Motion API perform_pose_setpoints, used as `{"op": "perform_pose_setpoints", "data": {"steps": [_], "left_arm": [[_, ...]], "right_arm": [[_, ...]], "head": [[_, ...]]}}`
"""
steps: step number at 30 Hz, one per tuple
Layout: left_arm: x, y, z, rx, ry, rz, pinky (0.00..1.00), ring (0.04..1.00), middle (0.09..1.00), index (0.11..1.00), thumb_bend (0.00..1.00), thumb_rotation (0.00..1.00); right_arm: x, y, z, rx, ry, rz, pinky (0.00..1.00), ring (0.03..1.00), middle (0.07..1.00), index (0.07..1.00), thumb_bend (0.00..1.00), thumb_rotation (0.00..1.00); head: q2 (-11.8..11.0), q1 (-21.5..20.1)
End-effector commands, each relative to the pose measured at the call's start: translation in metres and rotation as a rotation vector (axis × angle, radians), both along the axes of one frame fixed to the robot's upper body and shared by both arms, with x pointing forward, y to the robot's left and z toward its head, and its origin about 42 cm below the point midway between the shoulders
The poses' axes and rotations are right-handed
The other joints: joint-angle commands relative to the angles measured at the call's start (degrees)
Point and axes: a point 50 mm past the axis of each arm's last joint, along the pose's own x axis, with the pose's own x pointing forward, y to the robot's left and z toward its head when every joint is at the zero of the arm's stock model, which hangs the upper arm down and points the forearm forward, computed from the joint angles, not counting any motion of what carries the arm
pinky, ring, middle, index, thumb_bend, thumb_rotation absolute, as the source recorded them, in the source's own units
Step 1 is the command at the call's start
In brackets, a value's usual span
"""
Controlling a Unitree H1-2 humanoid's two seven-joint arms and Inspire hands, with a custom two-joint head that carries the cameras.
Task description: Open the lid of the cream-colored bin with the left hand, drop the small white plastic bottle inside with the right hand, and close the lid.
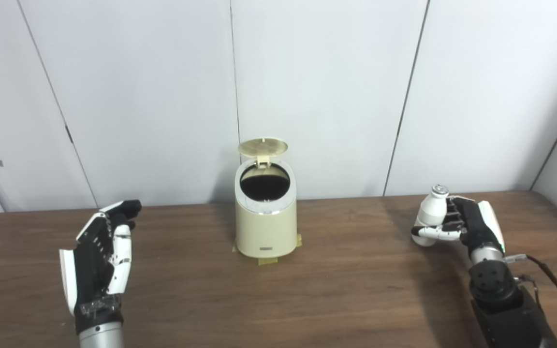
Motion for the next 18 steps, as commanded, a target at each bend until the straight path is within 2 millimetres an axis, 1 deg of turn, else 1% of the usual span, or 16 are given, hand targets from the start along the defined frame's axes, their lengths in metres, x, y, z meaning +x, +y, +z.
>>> {"op": "perform_pose_setpoints", "data": {"steps": [1, 8, 13, 18], "left_arm": [[0.003, -0.004, 0.024, 0.012, -0.101, -0.004, 0.69, 0.716, 0.680, 0.658, 0.19, 0.67], [0.003, -0.004, 0.023, 0.013, -0.101, -0.004, 0.69, 0.715, 0.677, 0.654, 0.20, 0.65], [0.003, -0.005, 0.023, 0.014, -0.101, -0.003, 0.69, 0.715, 0.677, 0.654, 0.20, 0.66], [0.003, -0.005, 0.023, 0.013, -0.101, -0.003, 0.68, 0.715, 0.677, 0.655, 0.19, 0.66]], "right_arm": [[0.009, -0.008, 0.033, -0.043, -0.127, 0.008, 0.44, 0.502, 0.522, 0.462, 0.52, 0.00], [0.012, -0.014, 0.027, -0.018, -0.135, -0.003, 0.42, 0.487, 0.505, 0.467, 0.52, 0.00], [0.008, -0.006, 0.033, -0.041, -0.121, -0.016, 0.45, 0.518, 0.519, 0.461, 0.52, 0.00], [0.008, -0.003, 0.035, -0.039, -0.129, -0.014, 0.41, 0.487, 0.514, 0.467, 0.53, 0.00]], "head": [[0.0, -0.1], [0.1, -0.1], [0.1, -0.1], [0.0, 0.1]]}}
